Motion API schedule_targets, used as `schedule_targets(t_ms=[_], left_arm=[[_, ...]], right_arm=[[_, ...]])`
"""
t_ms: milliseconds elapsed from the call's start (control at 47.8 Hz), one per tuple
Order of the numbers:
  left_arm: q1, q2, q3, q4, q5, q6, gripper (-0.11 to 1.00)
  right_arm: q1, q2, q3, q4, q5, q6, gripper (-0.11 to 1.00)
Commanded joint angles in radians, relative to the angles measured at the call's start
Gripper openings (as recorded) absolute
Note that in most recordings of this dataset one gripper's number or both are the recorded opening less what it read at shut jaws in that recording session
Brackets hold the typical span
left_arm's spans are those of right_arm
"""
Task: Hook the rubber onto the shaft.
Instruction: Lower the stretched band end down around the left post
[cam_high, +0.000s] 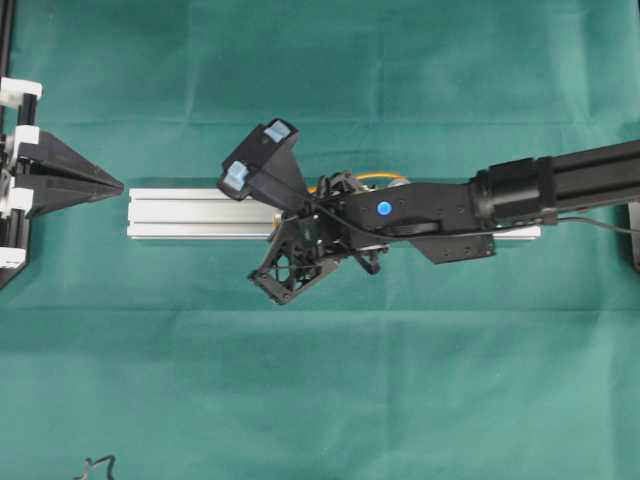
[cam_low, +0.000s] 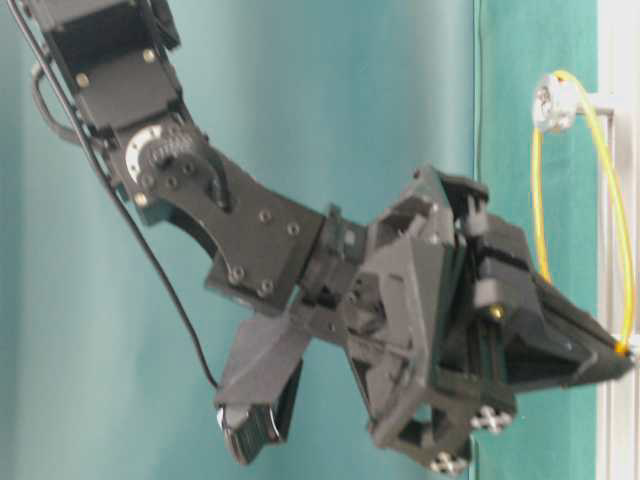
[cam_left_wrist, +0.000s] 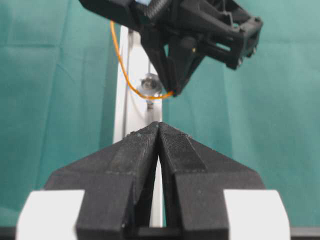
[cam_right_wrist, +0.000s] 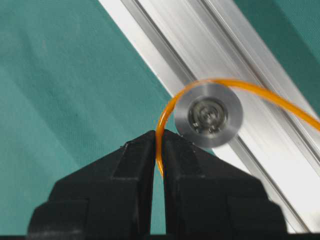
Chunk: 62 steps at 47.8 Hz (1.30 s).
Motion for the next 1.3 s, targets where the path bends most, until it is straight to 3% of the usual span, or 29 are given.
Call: schedule_targets(t_ms=[0,732,1276], left_arm=[[-0.005,0.008,-0.031,0.003,-0.005,0.0,0.0],[-0.006,0.008,-0.031,0.002,-0.005,-0.002,0.0],[-0.006,0.008,-0.029,0.002,-0.005,0.0,0.0]], right_arm=[[0.011,-0.06,0.005,0.002,-0.002,0.002,0.07],[0.018,-0.152,0.135,0.003,-0.002,0.002,0.07],[0.017,-0.152,0.138,-0.002,-0.008,-0.011,0.07]])
